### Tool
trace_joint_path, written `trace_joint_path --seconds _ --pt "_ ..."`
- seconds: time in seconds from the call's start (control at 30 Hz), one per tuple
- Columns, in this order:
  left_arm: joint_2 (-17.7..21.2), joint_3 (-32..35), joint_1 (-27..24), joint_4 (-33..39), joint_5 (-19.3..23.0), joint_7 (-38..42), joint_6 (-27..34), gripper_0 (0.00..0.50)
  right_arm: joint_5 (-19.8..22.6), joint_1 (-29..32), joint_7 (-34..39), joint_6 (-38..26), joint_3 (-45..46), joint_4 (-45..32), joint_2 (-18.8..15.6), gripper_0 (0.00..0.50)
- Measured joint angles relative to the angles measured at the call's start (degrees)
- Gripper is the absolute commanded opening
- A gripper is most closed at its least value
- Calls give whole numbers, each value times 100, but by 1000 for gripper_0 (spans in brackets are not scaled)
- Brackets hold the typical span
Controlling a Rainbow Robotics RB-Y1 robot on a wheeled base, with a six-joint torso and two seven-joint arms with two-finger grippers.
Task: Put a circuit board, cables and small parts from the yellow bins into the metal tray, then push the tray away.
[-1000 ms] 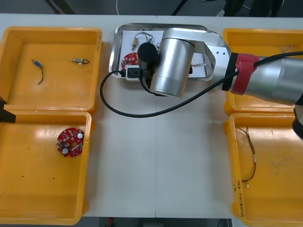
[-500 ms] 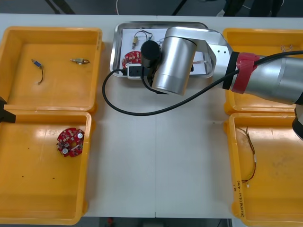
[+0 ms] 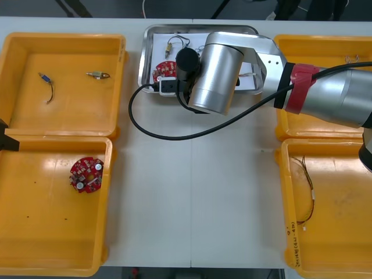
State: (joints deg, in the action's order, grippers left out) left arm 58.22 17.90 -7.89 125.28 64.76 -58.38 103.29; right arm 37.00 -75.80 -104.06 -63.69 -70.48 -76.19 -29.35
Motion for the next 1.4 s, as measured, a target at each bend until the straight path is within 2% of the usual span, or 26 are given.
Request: trace_joint_path --seconds 0.07,0.13,0.4,0.7,0.97,1.17,1.4 --pt "0 0 0 0 0 0 0 500 0 0 0 1 0 1 0 412" --pt "0 0 0 0 0 0 0 500 0 -1 0 11 0 1 0 500" --pt "0 0 0 0 0 0 0 500 7 -4 0 18 0 2 0 500" --pt "0 0 0 0 0 0 0 500 241 -98 0 -176 0 -7 0 500" --pt "0 0 0 0 0 0 0 500 247 -121 1 -1126 189 -407 0 500" --pt "0 0 0 0 0 0 0 500 635 -116 7 -1825 548 -769 0 500" --pt "0 0 0 0 0 0 0 500 716 61 254 -2838 1245 -1357 -38 500"
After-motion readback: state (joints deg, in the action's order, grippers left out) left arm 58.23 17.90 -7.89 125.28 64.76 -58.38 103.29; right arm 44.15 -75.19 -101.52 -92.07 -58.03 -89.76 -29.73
